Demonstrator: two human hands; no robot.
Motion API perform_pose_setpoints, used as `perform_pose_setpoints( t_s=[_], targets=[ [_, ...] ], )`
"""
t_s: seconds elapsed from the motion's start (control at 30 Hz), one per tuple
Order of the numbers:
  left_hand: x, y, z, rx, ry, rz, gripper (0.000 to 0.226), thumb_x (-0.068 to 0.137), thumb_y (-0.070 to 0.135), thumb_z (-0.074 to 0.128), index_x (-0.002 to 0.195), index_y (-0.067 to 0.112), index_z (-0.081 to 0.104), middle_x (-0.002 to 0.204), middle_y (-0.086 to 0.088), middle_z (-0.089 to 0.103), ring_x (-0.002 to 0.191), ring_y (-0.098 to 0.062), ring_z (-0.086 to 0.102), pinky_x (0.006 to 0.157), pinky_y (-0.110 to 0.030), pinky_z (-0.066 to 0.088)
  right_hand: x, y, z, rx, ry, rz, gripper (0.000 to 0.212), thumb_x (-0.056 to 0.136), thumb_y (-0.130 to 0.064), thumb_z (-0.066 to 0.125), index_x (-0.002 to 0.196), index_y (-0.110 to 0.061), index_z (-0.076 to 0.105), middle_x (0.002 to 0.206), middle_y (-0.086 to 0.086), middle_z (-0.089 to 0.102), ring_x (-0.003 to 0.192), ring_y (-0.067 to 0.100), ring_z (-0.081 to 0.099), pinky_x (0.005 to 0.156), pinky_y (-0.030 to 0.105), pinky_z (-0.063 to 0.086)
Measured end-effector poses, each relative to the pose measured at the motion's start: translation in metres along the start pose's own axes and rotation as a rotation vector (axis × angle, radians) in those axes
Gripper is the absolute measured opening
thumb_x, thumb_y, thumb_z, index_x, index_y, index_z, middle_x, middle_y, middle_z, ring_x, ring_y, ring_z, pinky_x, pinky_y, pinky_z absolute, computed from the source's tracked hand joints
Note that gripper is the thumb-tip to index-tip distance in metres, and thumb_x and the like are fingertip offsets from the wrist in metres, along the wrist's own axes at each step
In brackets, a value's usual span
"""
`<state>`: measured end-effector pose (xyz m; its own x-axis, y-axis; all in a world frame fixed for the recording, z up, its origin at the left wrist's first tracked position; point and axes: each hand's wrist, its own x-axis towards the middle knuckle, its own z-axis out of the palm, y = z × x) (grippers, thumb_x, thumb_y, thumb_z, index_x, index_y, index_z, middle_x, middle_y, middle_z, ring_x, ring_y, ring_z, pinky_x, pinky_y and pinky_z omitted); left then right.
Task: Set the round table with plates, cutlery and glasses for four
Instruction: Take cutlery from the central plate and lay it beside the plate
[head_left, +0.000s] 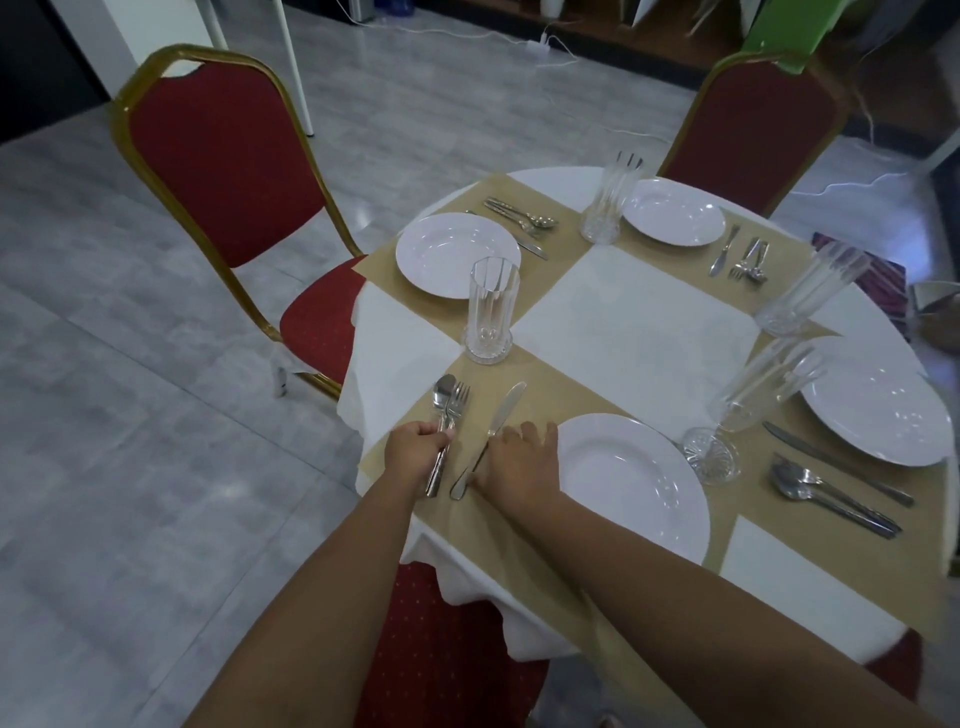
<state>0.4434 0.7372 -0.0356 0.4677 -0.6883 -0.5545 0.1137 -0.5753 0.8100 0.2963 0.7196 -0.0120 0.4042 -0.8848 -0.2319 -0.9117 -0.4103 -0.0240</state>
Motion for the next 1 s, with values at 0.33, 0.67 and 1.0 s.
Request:
perform_pose_setpoints(
  t_s=[0.33, 0.67, 1.0],
  targets=[
    [0.0, -0.013, 0.0, -0.014, 0.004, -0.006, 0.015, 0.079, 0.02, 0.075, 0.09, 0.013, 0.069, 0.094, -0.009, 0.072, 0.082, -0.022, 0.065, 0.089, -0.043, 0.055, -0.005, -0.003, 0.006, 0.049, 0.007, -0.034, 0.066, 0.085, -0.066, 0.047, 0.134, -0.021, 0.05, 0.143, -0.003, 0.05, 0.137, 0.023, 0.034, 0.109, 0.063, -0.011],
    [0.005, -0.019, -0.009, -0.095, -0.11, -0.056, 0.019, 0.079, 0.021, 0.076, 0.094, 0.011, 0.069, 0.09, -0.007, 0.071, 0.079, -0.02, 0.064, 0.085, -0.038, 0.053, -0.007, 0.0, 0.002, 0.023, -0.026, 0.011, 0.073, 0.087, -0.067, 0.044, 0.139, -0.017, 0.047, 0.146, -0.002, 0.046, 0.14, 0.02, 0.03, 0.106, 0.069, -0.014],
    [0.006, -0.026, -0.013, -0.21, -0.165, -0.078, 0.025, 0.082, 0.018, 0.073, 0.104, 0.007, 0.066, 0.092, -0.008, 0.07, 0.079, -0.019, 0.065, 0.077, -0.031, 0.054, -0.004, 0.001, -0.007, -0.011, -0.083, 0.016, 0.079, 0.08, -0.071, 0.049, 0.136, -0.015, 0.048, 0.14, -0.001, 0.049, 0.138, 0.025, 0.029, 0.101, 0.072, -0.021]
  ],
)
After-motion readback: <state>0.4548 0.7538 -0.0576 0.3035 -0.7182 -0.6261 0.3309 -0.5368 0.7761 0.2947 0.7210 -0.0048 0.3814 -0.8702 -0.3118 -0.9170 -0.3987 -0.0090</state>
